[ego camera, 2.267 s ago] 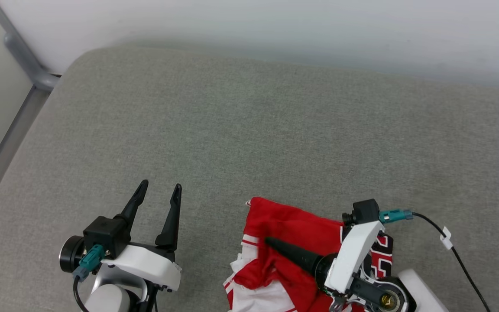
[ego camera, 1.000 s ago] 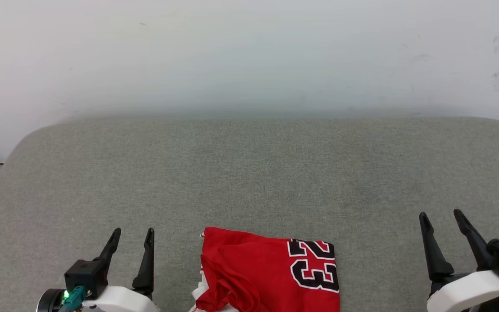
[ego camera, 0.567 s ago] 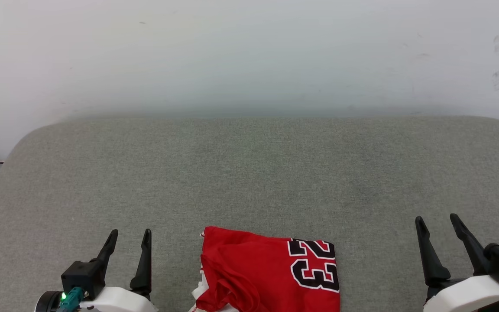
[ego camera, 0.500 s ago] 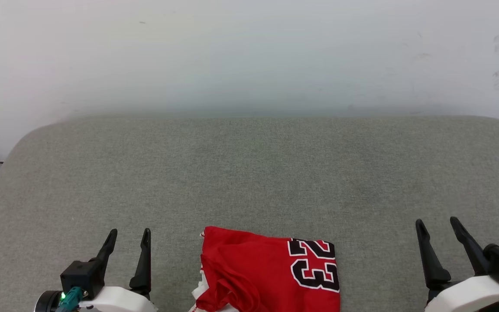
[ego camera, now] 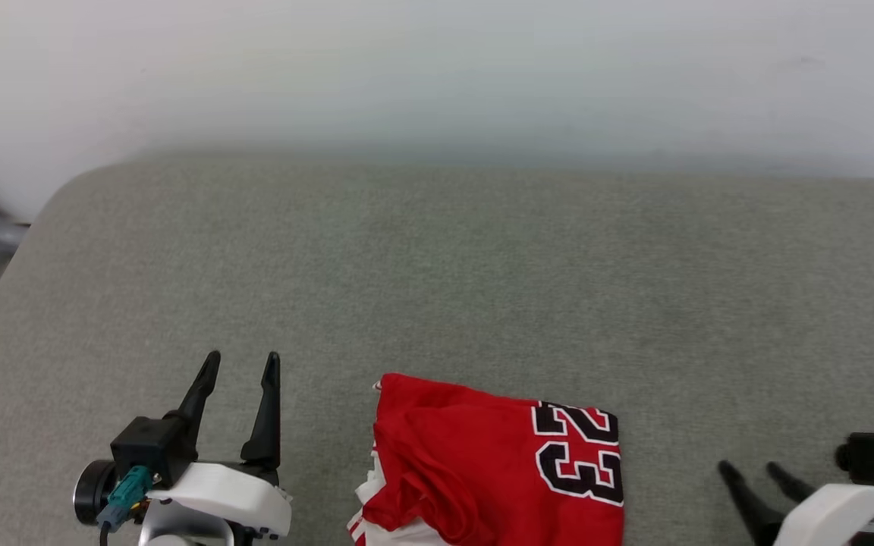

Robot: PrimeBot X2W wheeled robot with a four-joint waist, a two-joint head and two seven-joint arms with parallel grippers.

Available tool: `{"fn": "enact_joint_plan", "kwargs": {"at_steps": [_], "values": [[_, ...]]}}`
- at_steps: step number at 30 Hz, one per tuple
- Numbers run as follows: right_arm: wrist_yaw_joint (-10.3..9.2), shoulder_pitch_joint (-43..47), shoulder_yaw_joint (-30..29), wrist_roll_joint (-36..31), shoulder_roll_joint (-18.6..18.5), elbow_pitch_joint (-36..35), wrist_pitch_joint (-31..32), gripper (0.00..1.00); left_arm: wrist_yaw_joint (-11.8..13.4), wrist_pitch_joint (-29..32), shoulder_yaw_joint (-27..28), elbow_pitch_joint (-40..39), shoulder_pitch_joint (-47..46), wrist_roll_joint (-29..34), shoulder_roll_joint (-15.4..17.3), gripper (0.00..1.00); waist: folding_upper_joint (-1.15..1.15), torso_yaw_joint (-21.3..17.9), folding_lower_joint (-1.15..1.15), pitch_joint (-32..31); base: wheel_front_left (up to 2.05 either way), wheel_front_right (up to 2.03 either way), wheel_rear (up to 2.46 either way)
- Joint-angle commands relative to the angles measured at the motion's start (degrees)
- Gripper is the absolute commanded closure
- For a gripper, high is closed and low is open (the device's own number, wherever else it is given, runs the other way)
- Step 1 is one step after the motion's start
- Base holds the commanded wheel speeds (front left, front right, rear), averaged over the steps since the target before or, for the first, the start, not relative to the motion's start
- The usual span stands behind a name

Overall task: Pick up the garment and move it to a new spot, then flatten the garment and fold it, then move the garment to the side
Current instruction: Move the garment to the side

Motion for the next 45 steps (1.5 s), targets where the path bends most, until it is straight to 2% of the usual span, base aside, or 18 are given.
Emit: {"fn": "enact_joint_plan", "kwargs": {"at_steps": [1, 9, 17, 18, 19, 20, 26, 32, 38, 45], "values": [[-0.03, -1.0, 1.0, 1.5, 0.0, 0.4, 0.8, 0.0, -0.3, -0.4, 0.1, -0.3, -0.7, 0.4, -0.2, 0.0, 0.0, 1.6, 0.0, 1.7, 0.0, 0.0, 0.0], [-0.03, -4.0, 10.4, 15.1, -0.3, 4.2, 6.3, 0.0, -1.7, -0.4, 1.3, -1.3, -3.2, 1.6, -2.2, 0.0, 0.0, 5.0, 0.0, 6.2, 0.0, 0.0, 0.0], [-0.08, -7.1, 16.8, 21.5, -0.9, 10.5, 8.5, 0.0, -3.0, -0.4, 2.9, -0.9, -4.4, 3.2, -3.9, 0.0, 0.0, 6.4, 0.0, 9.1, 0.0, 0.0, 0.0], [-0.08, -7.4, 17.5, 22.1, -0.9, 11.3, 8.7, 0.17, -3.2, -0.4, 3.1, -0.9, -4.4, 3.4, -4.1, 0.0, 0.0, 6.4, 0.0, 9.3, 0.0, 0.0, 0.0], [-0.09, -7.7, 18.1, 22.4, -1.2, 11.7, 8.7, 0.7, -3.4, -0.4, 3.2, -0.7, -4.5, 3.5, -4.3, 0.0, 0.0, 6.4, 0.0, 9.4, 0.0, 0.0, 0.0], [-0.09, -8.2, 18.5, 22.8, -1.3, 12.0, 8.3, 1.0, -3.4, -0.4, 3.4, -0.6, -4.6, 3.7, -4.5, 0.0, 0.0, 6.4, 0.0, 9.5, 0.0, 0.0, 0.0], [-0.07, -10.9, 21.1, 22.8, -3.6, 11.0, 6.1, 1.0, -4.1, -0.4, 4.1, 0.0, -4.3, 4.9, -5.0, 0.0, 0.0, 5.5, 0.0, 8.4, 0.0, 0.0, 0.0], [-0.04, -12.7, 22.8, 20.8, -6.5, 7.8, 4.6, 1.0, -4.4, -0.4, 4.6, 0.2, -2.7, 6.0, -5.1, 0.0, 0.0, 3.1, 0.0, 5.1, 0.0, 0.0, 0.0], [-0.04, -13.0, 22.4, 15.7, -11.0, 4.1, 7.2, 1.0, -4.3, -0.3, 5.1, -0.8, -0.4, 6.5, -4.7, 0.0, 0.0, -2.3, 0.0, 2.9, 0.0, 0.0, 0.0], [-0.04, -11.9, 17.6, 11.4, -14.1, 0.5, 11.8, 1.0, -4.2, -0.3, 4.7, -2.2, 0.7, 7.4, -4.3, 0.0, 0.0, -10.6, 0.0, 2.6, 0.0, 0.0, 0.0]]}}
